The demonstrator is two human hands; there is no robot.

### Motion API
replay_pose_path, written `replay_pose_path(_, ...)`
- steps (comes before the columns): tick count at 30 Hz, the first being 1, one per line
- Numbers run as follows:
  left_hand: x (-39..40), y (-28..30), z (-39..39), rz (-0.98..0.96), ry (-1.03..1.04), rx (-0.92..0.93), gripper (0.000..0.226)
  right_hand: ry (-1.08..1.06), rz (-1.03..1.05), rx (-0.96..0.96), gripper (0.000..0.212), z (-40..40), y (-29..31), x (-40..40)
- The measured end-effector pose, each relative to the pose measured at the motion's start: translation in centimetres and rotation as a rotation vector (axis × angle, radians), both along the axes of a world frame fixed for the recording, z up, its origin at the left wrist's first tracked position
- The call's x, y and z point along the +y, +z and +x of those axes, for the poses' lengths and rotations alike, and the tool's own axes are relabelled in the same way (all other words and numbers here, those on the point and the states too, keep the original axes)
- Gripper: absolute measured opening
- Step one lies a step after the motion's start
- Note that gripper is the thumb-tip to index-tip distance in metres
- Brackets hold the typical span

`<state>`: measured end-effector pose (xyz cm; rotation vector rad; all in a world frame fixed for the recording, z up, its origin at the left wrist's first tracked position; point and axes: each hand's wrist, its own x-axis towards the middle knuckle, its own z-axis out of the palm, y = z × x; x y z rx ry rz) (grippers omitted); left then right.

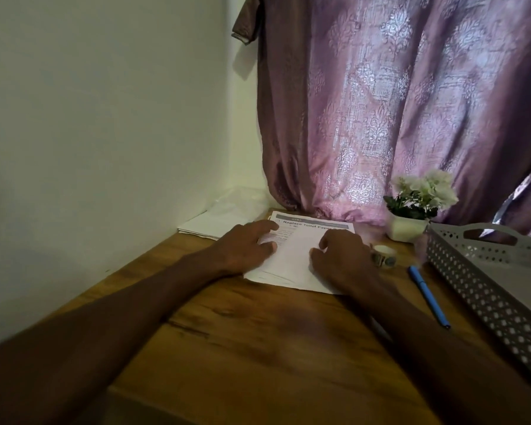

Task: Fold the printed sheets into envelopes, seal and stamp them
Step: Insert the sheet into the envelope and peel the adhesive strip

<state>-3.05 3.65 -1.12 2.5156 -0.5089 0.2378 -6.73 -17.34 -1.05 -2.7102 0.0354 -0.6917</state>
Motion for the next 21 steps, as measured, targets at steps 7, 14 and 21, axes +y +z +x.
replay_pose_path(7, 5.6, 2.5, 0.2, -0.099, 0.135, -0.291, 0.023, 0.128, 0.077, -0.330, 0.014, -0.7, 1.3, 1.3)
replay_pose_path(14, 10.0, 1.2, 0.5, 0.241, 0.372, -0.153, 0.053, 0.446, -0.055, -0.236, 0.018, 0.9, 2.6, 8.6)
replay_pose_path(21, 9.5, 0.5, 0.4, 0.325, 0.362, -0.238, 0.066, 0.306, -0.350, 0.114, 0.044, 5.1, 2.9, 15.6)
